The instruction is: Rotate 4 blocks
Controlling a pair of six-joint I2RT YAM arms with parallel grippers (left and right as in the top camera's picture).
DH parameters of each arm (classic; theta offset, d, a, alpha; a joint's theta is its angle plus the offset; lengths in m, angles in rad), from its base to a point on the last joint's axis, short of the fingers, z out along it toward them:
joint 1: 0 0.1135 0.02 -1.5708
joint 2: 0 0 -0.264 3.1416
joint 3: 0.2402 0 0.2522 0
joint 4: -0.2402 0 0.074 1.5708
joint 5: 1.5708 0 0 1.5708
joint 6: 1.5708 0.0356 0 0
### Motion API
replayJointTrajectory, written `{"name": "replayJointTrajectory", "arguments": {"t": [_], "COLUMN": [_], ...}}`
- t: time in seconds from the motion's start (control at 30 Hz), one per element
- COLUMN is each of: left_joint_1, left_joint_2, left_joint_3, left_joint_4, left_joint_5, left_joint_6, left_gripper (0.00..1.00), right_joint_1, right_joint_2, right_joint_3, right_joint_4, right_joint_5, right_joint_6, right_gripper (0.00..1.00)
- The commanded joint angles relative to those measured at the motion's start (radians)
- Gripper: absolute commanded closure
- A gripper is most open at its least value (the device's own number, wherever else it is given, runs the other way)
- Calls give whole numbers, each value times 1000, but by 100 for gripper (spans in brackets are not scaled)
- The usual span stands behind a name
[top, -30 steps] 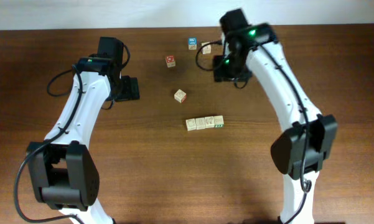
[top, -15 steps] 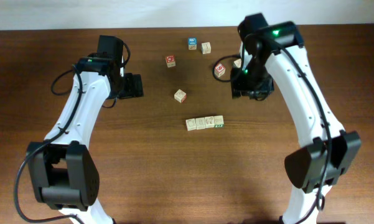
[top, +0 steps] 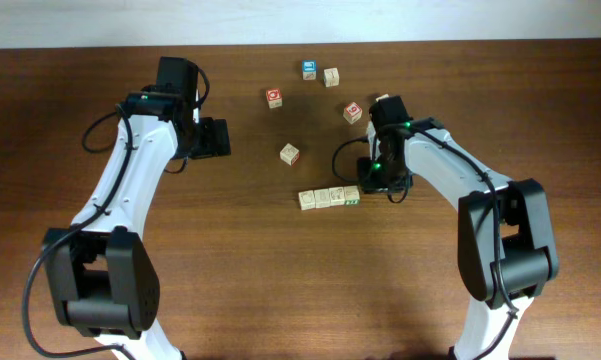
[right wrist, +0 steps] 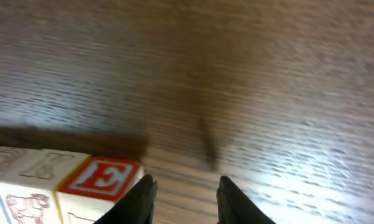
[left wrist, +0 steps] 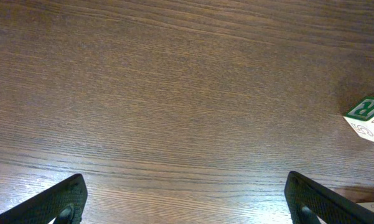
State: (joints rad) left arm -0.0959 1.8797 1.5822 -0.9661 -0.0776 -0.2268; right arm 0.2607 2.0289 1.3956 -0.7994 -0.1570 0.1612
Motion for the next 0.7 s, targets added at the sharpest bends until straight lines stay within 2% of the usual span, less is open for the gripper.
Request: {"name": "replayJointTrajectory", "arguments": {"t": [0.0, 0.23, 0.33, 0.4, 0.43, 0.47, 0.57, 0.67], "left_joint_1": [-2, -2, -2, -2, -2, -2, -2, -2], "left_joint_2": [9, 9, 9, 9, 9, 9, 9, 9], "left_joint_3": [14, 14, 14, 14, 14, 14, 14, 14], "left_joint_4": [3, 3, 2, 0, 0, 0, 0, 1], "left_joint_5": [11, 12, 57, 56, 56, 56, 56, 56], "left_joint_6": [16, 15, 15, 16, 16, 16, 16, 16], "left_gripper": [0, 0, 0, 0, 0, 0, 0, 0], "right_joint_1": [42, 88, 88, 85, 84, 83, 80, 109], "right_joint_2": [-6, -7, -7, -7, -7, -7, -7, -6], "right_joint_3": [-10, -9, 54, 87, 98, 115, 142, 130], "right_joint_4": [16, 19, -39, -74, -88, -121, -257, -357], "right_joint_5": [-31, -32, -76, -71, -55, -37, -46, -49], "right_joint_6": [-34, -30, -19, 5, 19, 39, 108, 110], "right_gripper": [66, 66, 65, 45, 39, 37, 43, 46]}}
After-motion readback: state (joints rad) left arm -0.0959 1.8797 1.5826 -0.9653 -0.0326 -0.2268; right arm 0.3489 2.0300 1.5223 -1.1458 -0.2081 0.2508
